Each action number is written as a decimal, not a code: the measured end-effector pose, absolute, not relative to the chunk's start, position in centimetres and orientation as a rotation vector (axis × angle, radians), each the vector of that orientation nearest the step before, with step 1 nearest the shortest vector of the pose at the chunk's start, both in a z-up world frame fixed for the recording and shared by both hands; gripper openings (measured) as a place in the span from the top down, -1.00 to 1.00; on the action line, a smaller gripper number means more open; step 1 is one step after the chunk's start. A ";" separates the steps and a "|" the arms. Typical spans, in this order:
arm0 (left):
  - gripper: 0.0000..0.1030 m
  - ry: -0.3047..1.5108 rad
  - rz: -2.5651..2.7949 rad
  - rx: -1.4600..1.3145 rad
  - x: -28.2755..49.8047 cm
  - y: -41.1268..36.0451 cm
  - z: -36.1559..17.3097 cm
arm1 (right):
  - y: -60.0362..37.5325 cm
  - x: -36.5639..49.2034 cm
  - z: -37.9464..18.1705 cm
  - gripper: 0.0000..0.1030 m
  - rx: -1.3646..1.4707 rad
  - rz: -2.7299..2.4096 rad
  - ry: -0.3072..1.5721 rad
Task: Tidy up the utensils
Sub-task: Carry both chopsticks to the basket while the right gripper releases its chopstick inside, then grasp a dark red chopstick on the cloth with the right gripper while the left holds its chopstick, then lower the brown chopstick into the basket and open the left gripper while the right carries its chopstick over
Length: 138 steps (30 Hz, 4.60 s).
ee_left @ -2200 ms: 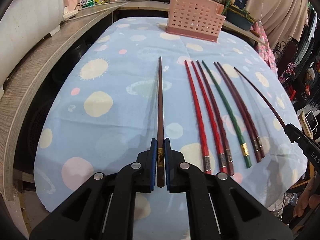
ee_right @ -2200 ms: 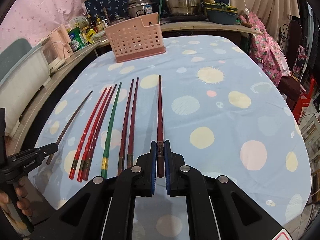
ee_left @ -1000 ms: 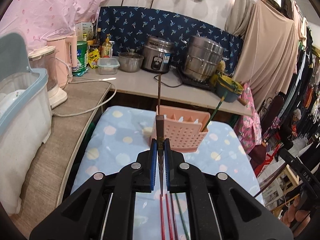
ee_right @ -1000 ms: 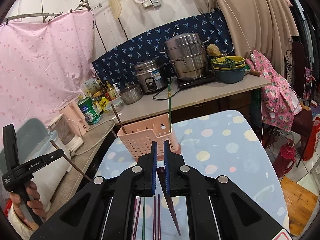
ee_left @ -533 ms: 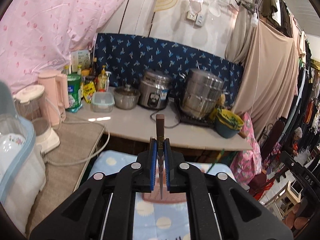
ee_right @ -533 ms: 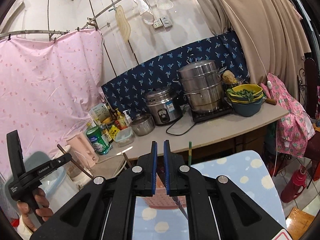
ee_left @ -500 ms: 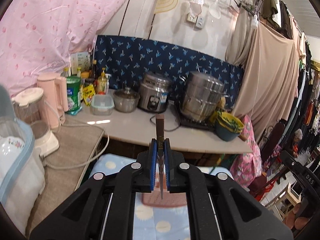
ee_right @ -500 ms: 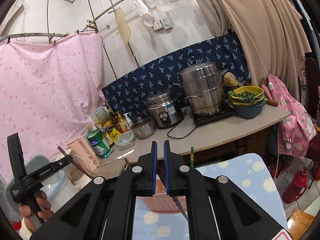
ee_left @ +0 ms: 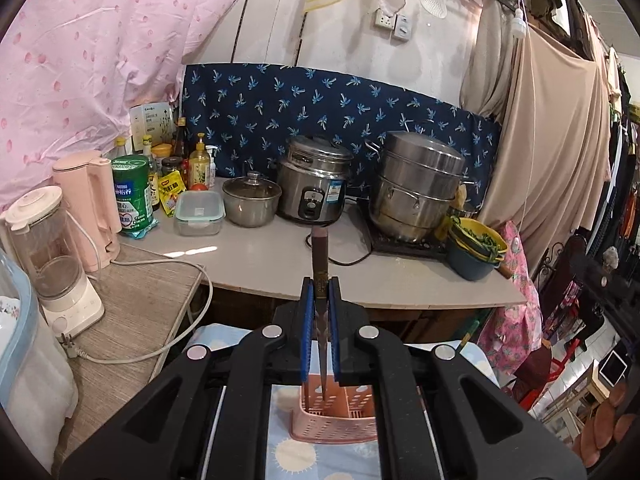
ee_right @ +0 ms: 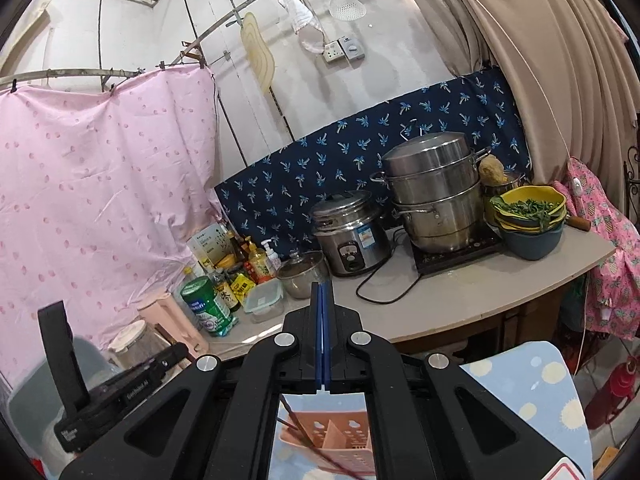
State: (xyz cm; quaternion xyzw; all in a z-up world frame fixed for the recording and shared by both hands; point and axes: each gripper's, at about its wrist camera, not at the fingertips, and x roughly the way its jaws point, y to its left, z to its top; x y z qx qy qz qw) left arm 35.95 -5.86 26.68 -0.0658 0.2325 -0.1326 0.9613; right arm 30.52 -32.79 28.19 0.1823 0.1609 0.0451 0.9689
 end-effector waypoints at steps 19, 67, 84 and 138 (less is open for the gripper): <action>0.86 0.487 -0.170 -0.054 25.4 2.6 23.5 | -27.1 20.0 11.0 0.75 0.210 0.140 0.703; 0.86 0.742 -0.009 -0.129 19.7 10.9 14.5 | -7.3 27.5 -0.6 0.71 -0.487 0.643 0.985; 0.86 0.692 -0.099 -0.118 20.1 7.3 16.7 | -23.7 21.9 13.6 0.86 -0.094 0.281 0.659; 0.29 0.577 -0.262 -0.159 39.1 -6.6 18.6 | -32.8 34.3 17.4 0.73 0.348 0.043 0.466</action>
